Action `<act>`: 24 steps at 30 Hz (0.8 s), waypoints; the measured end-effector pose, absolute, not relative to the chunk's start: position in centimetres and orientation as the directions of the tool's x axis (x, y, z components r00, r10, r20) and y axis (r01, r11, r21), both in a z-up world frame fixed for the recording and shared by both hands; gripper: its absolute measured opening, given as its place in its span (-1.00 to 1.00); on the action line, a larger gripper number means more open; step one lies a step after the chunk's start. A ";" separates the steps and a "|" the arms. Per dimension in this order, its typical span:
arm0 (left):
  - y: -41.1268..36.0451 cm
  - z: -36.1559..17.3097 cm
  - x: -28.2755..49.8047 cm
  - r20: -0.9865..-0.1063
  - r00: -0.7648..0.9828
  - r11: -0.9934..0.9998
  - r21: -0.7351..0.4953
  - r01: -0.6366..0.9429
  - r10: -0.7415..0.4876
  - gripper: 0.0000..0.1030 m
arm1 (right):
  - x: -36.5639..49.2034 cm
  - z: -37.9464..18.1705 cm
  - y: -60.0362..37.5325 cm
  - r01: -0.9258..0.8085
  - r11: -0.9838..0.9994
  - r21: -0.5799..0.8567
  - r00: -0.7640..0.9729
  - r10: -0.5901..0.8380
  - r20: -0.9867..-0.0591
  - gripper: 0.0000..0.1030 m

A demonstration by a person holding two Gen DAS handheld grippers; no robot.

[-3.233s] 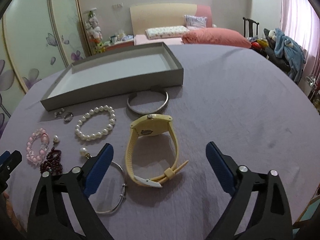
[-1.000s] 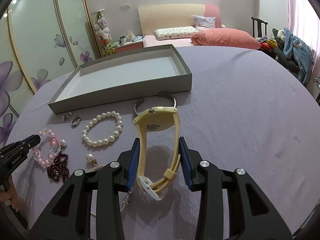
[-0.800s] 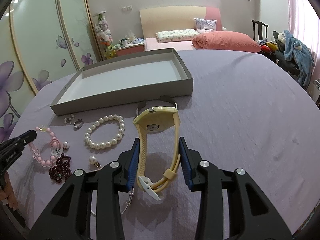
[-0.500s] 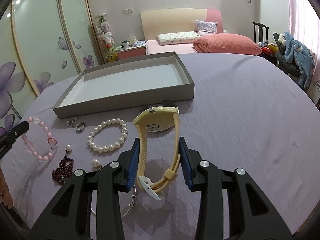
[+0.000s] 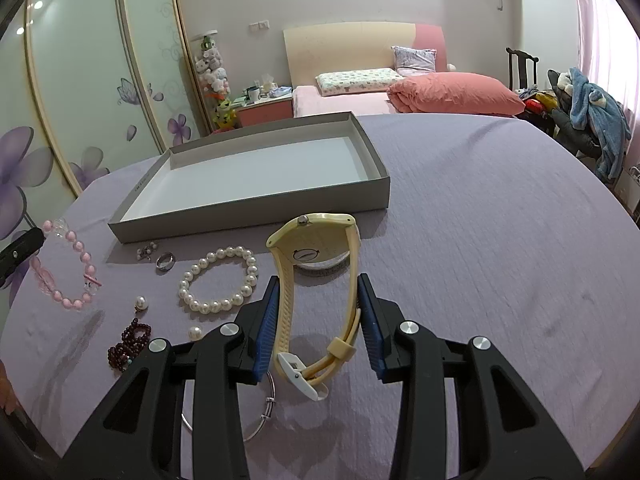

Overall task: Organize jewelry
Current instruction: 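Carry the bracelet and watch into the grey tray while the right gripper releases the watch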

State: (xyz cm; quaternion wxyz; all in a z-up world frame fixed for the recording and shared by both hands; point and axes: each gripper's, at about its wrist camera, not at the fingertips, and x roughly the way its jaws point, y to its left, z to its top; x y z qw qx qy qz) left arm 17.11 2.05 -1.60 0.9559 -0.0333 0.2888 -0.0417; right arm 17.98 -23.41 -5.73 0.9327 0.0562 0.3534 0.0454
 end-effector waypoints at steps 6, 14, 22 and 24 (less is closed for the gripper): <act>1.9 -0.3 17.1 -0.509 0.854 0.993 -0.094 0.071 -0.109 -0.74 | 18.6 -4.3 -23.5 -0.046 0.990 0.133 0.773 0.120 -0.623 -0.24; 1.7 2.6 20.5 -0.435 0.892 0.991 -0.111 0.081 -0.121 -0.74 | 21.7 -0.1 -23.3 -0.060 0.994 0.091 0.862 0.098 -0.497 -0.24; 1.4 3.4 28.5 -0.466 0.879 0.992 -0.113 0.052 -0.099 -0.74 | 28.9 1.0 -22.3 -0.097 0.989 0.110 0.860 0.139 -0.492 -0.24; 1.1 3.2 30.5 -0.476 0.875 0.994 -0.103 0.046 -0.090 -0.74 | 31.5 0.4 -22.1 -0.100 0.988 0.121 0.841 0.149 -0.519 -0.24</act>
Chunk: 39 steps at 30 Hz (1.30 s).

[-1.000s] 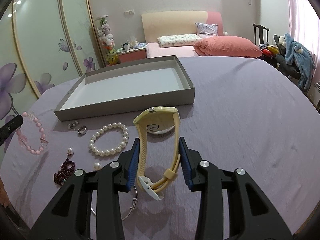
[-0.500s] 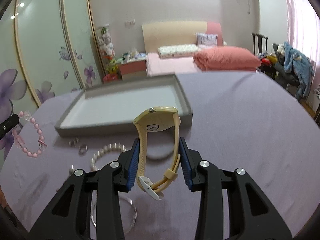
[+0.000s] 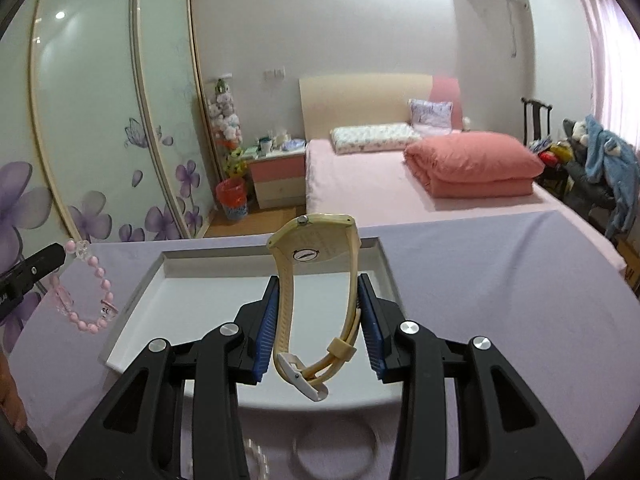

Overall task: Organize jewelry
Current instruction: 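Carry the bracelet and watch into the grey tray while the right gripper releases the watch, then release the pink bracelet in the tray with the left gripper while the right gripper withdraws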

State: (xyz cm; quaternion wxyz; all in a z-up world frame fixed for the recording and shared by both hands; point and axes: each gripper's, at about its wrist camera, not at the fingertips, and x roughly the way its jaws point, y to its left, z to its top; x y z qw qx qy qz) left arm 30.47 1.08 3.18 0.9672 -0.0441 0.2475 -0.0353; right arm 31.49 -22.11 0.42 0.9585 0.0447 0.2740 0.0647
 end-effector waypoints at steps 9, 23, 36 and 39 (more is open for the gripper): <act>-0.3 0.0 37.5 -0.543 0.836 0.995 -0.098 0.034 -0.082 -0.74 | 38.9 -4.0 -21.0 -0.060 0.986 0.156 0.729 0.150 -0.668 -0.24; 0.1 -2.7 42.5 -0.598 0.796 0.993 -0.112 0.028 -0.090 -0.73 | 42.2 -5.8 -19.7 -0.015 0.992 0.124 0.643 0.104 -0.759 -0.06; 0.1 -3.0 42.2 -0.586 0.793 0.980 -0.186 0.070 -0.168 -0.55 | 41.0 -5.0 -20.9 -0.029 0.985 0.172 0.668 0.147 -0.730 0.08; 0.2 -2.8 42.2 -0.588 0.794 0.982 -0.180 0.053 -0.151 -0.52 | 40.9 -4.8 -20.9 -0.030 0.985 0.172 0.669 0.148 -0.728 0.08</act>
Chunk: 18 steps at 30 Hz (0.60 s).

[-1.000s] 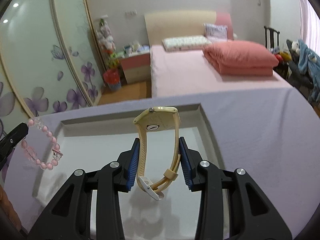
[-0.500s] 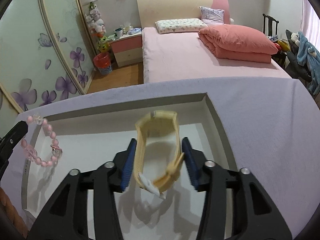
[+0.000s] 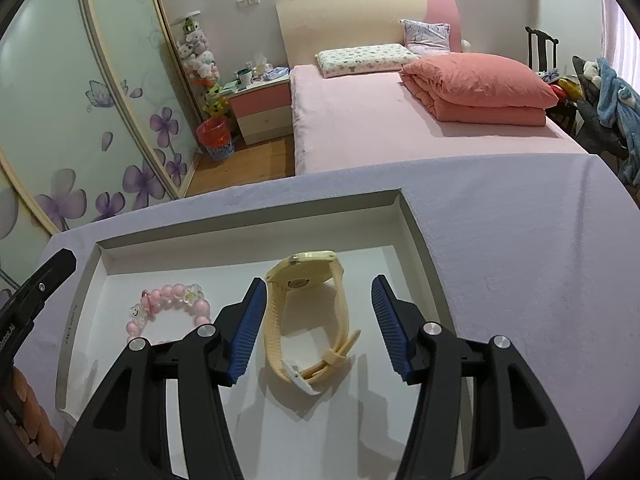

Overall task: Organize jewelry
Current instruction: 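Release the pink bracelet in the tray with the left gripper while the right gripper withdraws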

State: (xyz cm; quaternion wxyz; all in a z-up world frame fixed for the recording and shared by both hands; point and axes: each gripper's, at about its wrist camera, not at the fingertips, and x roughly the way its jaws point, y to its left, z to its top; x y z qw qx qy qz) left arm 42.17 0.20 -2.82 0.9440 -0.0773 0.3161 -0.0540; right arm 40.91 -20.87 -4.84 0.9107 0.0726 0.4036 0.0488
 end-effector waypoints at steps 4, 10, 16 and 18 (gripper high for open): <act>0.3 -2.6 41.7 -0.586 0.800 0.986 -0.158 0.045 -0.130 -0.50 | 40.8 -4.5 -20.6 -0.037 0.986 0.162 0.675 0.144 -0.724 0.08; 0.5 -1.8 39.8 -0.576 0.809 0.988 -0.149 0.038 -0.118 -0.49 | 39.2 -3.4 -20.5 -0.054 0.986 0.158 0.694 0.151 -0.704 0.09; 1.2 -1.0 34.1 -0.553 0.824 0.986 -0.159 0.044 -0.126 -0.39 | 34.3 -2.1 -20.6 -0.106 0.984 0.141 0.721 0.174 -0.671 0.18; 1.6 -1.1 31.4 -0.546 0.827 0.985 -0.166 0.049 -0.133 -0.37 | 32.0 -1.8 -20.7 -0.124 0.983 0.136 0.725 0.183 -0.663 0.20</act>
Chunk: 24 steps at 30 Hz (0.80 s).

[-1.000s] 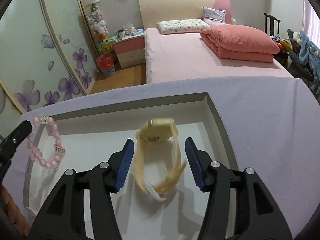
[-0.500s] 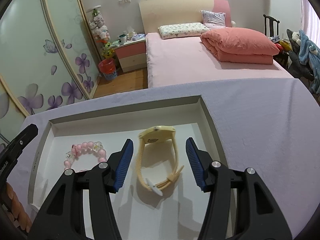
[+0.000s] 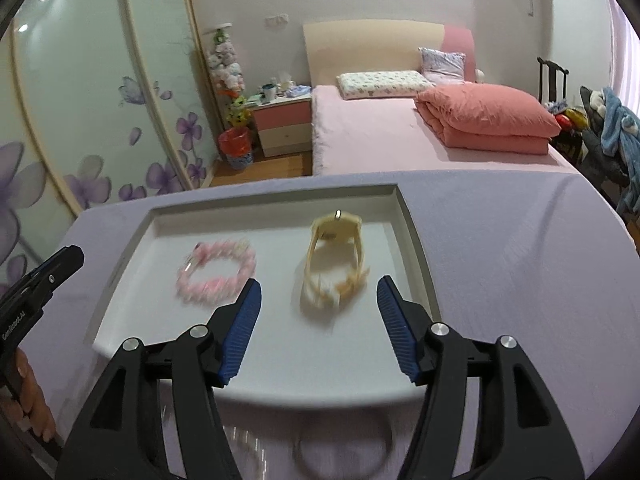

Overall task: Organize jewelry
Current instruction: 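Release the pink bracelet in the tray with the left gripper while the right gripper withdraws, then grasp the thin silver bangle with the right gripper while the left gripper grasps the dark red bead strand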

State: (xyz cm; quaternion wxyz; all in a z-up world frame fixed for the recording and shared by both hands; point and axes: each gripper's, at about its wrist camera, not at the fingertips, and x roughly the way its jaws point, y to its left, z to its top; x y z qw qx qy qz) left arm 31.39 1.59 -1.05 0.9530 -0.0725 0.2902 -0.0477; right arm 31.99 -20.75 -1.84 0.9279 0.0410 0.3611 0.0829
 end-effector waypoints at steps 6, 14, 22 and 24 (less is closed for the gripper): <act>2.8 -2.2 23.5 -0.540 0.831 0.981 -0.192 0.030 -0.131 -0.16 | 25.0 -2.7 -20.6 -0.188 0.977 0.096 0.720 0.204 -0.664 0.30; 3.9 -4.5 18.3 -0.585 0.798 0.970 -0.245 -0.005 -0.144 -0.05 | 18.9 -6.4 -19.6 -0.264 0.962 0.065 0.636 0.224 -0.738 0.35; 2.9 -5.0 16.3 -0.592 0.795 0.979 -0.203 0.008 -0.129 0.00 | 15.3 -8.3 -18.6 -0.300 0.949 0.095 0.582 0.261 -0.770 0.47; 2.7 -5.0 16.0 -0.593 0.795 0.981 -0.192 0.012 -0.125 0.01 | 14.9 -8.5 -18.1 -0.309 0.946 0.093 0.576 0.264 -0.773 0.49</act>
